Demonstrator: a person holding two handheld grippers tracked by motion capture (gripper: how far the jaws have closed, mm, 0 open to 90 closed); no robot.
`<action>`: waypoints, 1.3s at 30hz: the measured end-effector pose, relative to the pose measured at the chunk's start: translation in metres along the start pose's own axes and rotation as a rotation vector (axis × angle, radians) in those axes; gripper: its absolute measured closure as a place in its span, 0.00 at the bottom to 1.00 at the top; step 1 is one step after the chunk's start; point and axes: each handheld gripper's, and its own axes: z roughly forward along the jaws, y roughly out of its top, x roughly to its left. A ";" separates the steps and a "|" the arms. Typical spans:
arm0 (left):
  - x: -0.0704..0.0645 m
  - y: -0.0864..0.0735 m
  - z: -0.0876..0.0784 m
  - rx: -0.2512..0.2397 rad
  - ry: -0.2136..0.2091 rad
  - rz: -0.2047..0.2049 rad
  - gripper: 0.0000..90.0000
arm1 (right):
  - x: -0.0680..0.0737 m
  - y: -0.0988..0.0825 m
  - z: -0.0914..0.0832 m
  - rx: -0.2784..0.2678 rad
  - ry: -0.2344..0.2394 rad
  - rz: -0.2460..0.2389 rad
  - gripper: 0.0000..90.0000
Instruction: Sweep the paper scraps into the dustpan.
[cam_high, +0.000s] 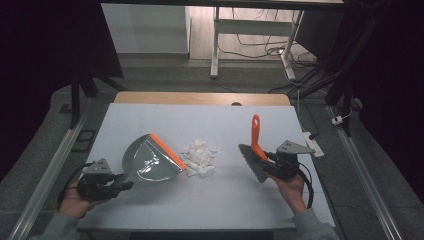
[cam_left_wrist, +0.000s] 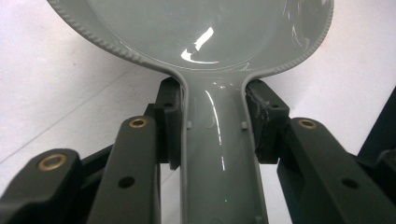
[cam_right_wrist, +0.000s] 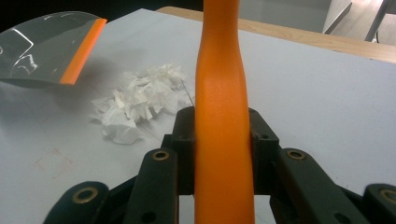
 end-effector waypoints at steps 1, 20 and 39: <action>0.000 -0.001 0.001 0.003 -0.005 0.001 0.68 | 0.000 0.001 0.003 0.003 0.000 0.003 0.78; -0.008 -0.003 0.014 0.048 -0.078 0.027 0.68 | 0.004 0.035 0.057 0.012 -0.010 0.001 0.78; -0.011 -0.004 0.020 0.071 -0.112 0.029 0.68 | 0.005 0.057 0.098 0.031 -0.028 -0.015 0.78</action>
